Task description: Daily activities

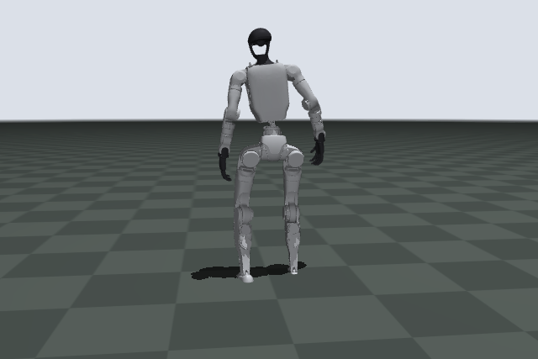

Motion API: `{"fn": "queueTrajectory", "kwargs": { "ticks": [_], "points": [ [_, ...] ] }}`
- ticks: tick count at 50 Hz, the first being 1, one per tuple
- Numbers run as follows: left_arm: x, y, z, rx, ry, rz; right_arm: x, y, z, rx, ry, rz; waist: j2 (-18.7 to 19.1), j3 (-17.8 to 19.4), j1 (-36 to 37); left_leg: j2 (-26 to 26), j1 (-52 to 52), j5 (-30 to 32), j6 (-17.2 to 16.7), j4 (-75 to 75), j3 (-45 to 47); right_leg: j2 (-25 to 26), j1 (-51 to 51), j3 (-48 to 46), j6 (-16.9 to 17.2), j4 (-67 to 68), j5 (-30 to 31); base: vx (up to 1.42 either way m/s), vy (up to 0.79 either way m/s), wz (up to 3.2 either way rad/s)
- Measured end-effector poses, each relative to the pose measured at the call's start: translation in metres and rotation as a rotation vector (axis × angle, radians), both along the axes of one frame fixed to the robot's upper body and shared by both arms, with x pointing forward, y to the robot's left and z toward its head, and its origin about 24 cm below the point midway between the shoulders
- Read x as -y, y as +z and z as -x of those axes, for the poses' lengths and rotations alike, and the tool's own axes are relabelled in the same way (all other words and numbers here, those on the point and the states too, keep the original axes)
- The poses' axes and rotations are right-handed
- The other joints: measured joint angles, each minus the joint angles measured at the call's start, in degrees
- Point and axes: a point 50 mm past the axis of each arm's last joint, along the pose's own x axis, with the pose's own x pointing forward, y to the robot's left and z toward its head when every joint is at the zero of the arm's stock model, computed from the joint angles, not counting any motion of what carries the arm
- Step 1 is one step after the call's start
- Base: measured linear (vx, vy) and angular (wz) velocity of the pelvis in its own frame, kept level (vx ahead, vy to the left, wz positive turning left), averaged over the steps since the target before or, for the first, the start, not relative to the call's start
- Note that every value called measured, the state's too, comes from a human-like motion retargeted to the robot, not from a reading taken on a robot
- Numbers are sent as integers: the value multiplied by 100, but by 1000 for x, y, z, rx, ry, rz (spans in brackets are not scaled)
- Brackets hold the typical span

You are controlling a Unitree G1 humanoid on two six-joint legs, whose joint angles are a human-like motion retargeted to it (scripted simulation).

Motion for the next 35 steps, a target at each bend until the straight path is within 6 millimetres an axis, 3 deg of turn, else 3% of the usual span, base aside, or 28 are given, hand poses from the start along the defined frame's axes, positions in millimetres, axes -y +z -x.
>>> {"fn": "queueTrajectory", "kwargs": {
  "ticks": [12,25,35],
  "points": [
    [-13,3,8,-17,54,-10,11,10,-19,60,84,41,61,56,-191,513,-71,-473,-21,718,81,465,232,164,62,-309,159,2,1,-34],
    [-21,5,24,-91,43,28,37,31,-30,110,167,138,423,78,-482,440,236,-640,76,745,384,416,298,481,238,-198,148,1,7,-24],
    [-19,6,20,-51,58,57,25,39,-46,177,284,138,387,54,-689,165,606,-584,205,422,786,209,129,714,410,241,34,-1,5,-25]
  ]
}}
